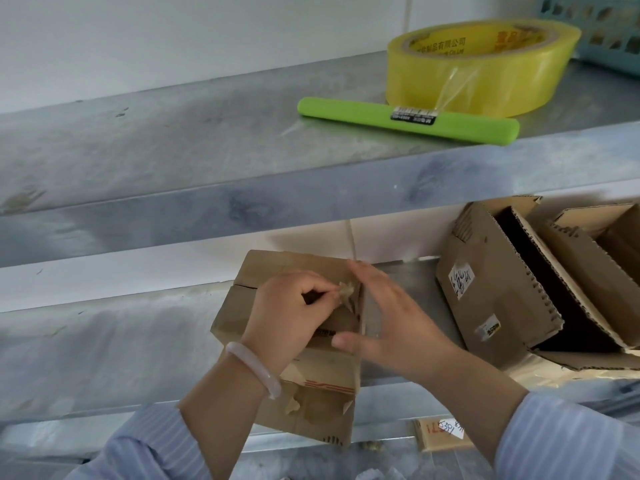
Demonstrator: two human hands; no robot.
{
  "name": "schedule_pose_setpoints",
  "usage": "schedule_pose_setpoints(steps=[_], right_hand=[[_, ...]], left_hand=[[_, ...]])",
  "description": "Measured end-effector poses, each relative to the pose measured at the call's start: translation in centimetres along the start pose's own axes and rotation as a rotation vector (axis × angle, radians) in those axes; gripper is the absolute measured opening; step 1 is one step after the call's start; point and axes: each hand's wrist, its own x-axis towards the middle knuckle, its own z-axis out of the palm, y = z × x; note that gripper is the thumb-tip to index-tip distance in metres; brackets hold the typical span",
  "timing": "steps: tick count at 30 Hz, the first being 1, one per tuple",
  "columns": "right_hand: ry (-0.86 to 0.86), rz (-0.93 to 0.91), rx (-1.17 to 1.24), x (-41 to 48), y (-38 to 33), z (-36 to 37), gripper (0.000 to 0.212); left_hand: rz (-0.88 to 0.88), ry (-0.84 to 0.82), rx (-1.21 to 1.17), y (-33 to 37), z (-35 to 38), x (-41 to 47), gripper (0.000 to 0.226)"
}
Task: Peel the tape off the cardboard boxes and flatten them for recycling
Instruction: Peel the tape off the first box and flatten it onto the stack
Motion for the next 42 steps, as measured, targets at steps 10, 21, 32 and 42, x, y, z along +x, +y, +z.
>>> schedule_pose_setpoints(steps=[10, 21, 32, 42], right_hand=[[0.014, -0.045, -0.128, -0.2, -0.4, -0.4, 0.082], [-0.017, -0.071, -0.188, 0.0, -0.3, 0.0, 0.074], [-0.027, -0.065, -0.211, 0.2, -0.3, 0.2, 0.061], [0.201, -0.172, -0.145, 0.9, -3.8, 1.1, 0.045]], left_hand=[[-0.118, 0.252, 0.070, -2.5, -3.5, 0.1, 0.010], [-0.185, 0.299, 0.020, -4.1, -5.0, -1.0, 0.021], [-0.248, 0.337, 0.024, -5.0, -5.6, -1.7, 0.007], [-0.104, 0.214, -0.239, -1.4, -3.6, -3.7, 0.024]])
